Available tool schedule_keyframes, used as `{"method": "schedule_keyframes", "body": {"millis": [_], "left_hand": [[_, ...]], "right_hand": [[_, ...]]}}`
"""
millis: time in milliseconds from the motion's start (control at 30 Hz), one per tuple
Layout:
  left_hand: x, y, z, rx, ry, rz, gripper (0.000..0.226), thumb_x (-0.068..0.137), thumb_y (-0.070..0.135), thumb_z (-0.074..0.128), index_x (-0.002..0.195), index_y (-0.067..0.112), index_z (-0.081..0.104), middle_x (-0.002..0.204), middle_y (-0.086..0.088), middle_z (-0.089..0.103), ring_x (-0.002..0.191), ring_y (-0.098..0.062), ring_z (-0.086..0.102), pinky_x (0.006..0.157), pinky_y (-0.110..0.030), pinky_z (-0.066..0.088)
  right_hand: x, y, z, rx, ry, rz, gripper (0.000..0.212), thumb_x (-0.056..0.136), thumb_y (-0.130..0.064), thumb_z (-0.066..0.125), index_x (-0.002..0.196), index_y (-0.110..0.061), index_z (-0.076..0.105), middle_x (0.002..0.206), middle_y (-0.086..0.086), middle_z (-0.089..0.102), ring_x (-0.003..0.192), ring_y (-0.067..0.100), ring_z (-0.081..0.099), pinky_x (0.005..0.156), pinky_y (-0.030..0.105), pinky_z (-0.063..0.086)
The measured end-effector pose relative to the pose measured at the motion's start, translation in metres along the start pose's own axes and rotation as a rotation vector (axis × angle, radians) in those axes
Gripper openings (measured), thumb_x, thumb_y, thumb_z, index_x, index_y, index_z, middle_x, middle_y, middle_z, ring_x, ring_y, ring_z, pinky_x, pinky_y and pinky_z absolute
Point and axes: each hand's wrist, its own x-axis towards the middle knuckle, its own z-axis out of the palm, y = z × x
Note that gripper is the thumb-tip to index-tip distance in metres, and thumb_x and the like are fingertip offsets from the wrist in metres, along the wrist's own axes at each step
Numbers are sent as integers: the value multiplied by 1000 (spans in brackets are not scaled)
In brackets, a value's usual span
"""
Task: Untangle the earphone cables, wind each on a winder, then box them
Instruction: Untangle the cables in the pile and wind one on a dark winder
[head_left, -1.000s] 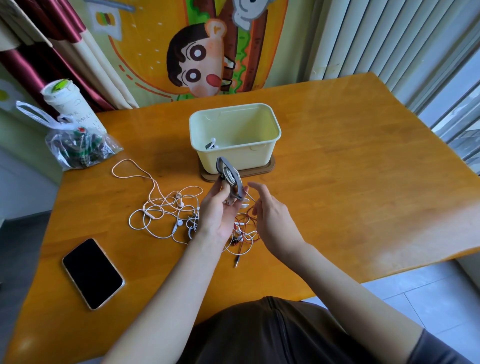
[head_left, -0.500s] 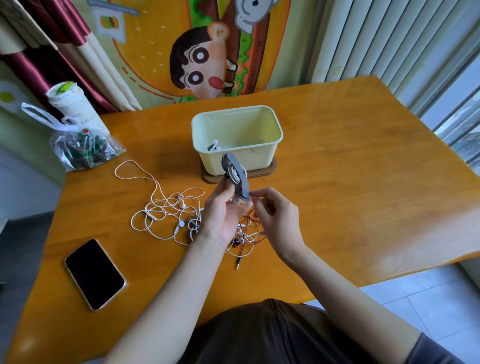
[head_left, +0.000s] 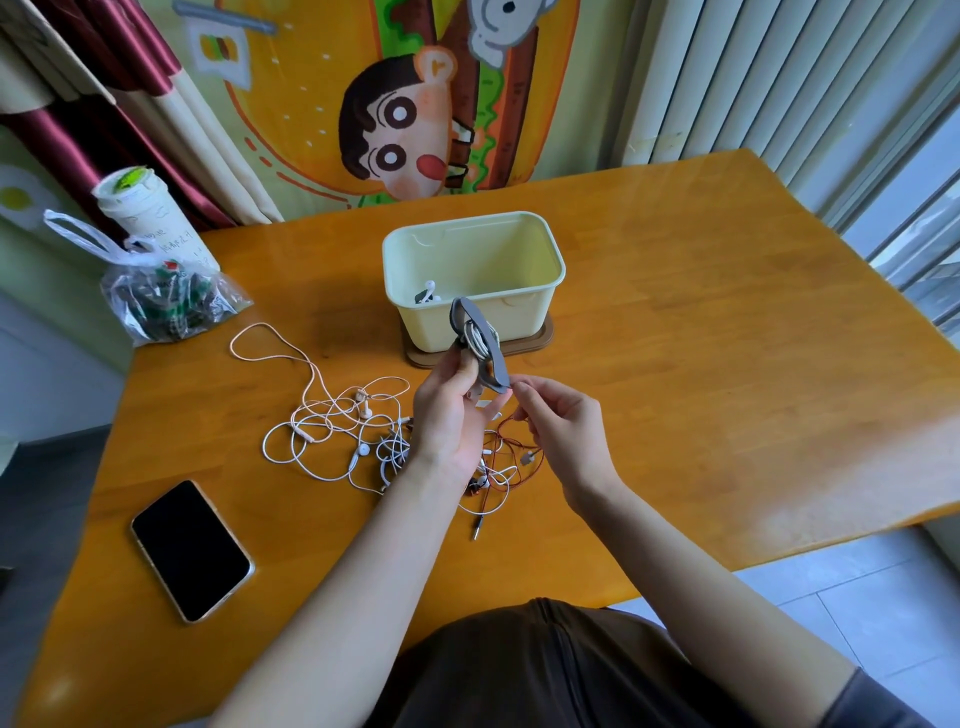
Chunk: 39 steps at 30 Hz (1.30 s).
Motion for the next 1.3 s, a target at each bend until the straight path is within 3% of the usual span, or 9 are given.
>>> {"method": "schedule_keyframes", "body": {"millis": [167,267,400,500,633,900,1000,1100,1300], "left_hand": [[0,-1,8,26,38,47,20,98,14,48,106,22,64,96,2,69,95,-16,60,78,-35,50],[-3,-4,14,49,80,81,22,97,11,50,112,18,64,106,0,69,104,-17,61,89,-40,48],[0,-10,14,178,148,206,23,95,11,54,114,20,65,105,6,70,99,-7,63,76,-22,50],[2,-16,6,380,143,353,27,92,3,57,114,17,64,101,6,69,95,0,65,80,-19,53],[3,-18,-10,605,94,456,31,91,-3,55,111,19,61,102,5,67,95,2,64,84,-18,52],[9,-21,-34,797,32,383,31,92,0,56,120,11,60,109,-1,65,91,7,59,75,-7,48],[7,-22,-36,858,-33,341,27,92,6,58,114,21,61,108,-2,64,94,0,58,73,-6,46],[6,-20,-36,862,-129,274,24,92,7,58,108,24,60,102,-2,65,95,-11,60,71,-7,48],[5,-11,-42,852,-200,154,25,92,4,57,113,17,63,94,6,65,89,-1,60,72,-7,48]], "right_hand": [[0,0,1,64,35,63,18,95,-11,54,92,-18,70,51,-13,56,48,-3,47,47,9,36],[-1,1,6,137,116,126,17,94,-11,55,90,-16,70,54,-10,55,48,-2,46,46,10,36],[-5,6,14,177,169,213,16,94,-15,56,95,-7,70,57,-6,55,44,-2,45,44,11,36],[-6,7,19,106,143,174,14,92,-18,59,89,-11,70,56,-9,57,45,-2,47,46,10,37],[2,6,10,-185,25,70,14,91,-22,59,84,-15,69,61,-9,61,46,-2,46,46,13,36],[24,-7,-19,-720,-188,-206,15,90,-28,61,87,-15,69,70,-11,60,54,-3,50,52,11,37],[35,-8,-27,-861,-160,-326,17,87,-31,64,86,-16,70,81,-6,63,64,6,49,61,26,44],[41,-8,-30,-888,-139,-383,14,85,-28,67,83,-14,70,83,-7,58,68,11,47,62,30,42],[43,-2,-31,-839,-136,-459,9,82,-21,69,82,-13,70,83,-8,55,69,7,47,63,24,42]]}}
